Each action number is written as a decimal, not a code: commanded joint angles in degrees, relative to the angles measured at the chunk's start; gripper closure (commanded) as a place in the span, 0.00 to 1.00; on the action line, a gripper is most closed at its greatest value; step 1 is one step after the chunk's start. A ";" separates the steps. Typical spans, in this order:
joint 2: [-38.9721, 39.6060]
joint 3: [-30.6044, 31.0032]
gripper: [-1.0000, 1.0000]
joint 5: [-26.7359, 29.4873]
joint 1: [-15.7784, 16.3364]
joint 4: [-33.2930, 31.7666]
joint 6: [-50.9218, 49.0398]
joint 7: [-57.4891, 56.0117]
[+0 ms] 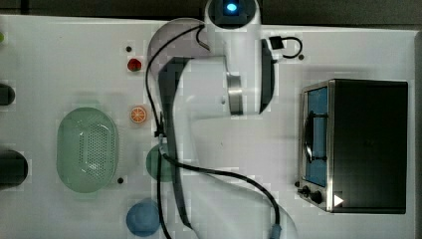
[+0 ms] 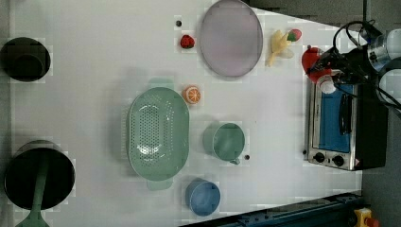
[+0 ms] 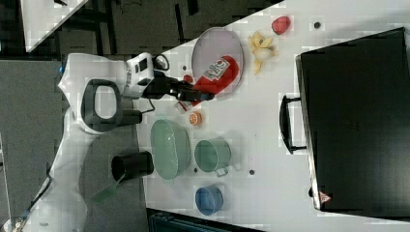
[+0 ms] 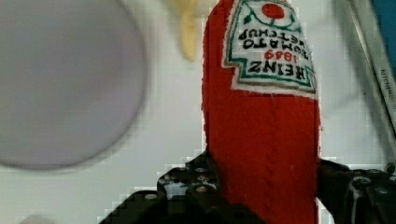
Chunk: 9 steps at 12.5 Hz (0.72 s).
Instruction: Pick ketchup from strainer and place it on the table
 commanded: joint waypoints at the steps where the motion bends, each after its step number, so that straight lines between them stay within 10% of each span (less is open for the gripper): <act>1: -2.93 1.35 0.40 0.45 1.78 -5.60 5.86 -4.08; 9: -3.72 1.16 0.40 1.15 -2.42 -28.89 32.80 -3.89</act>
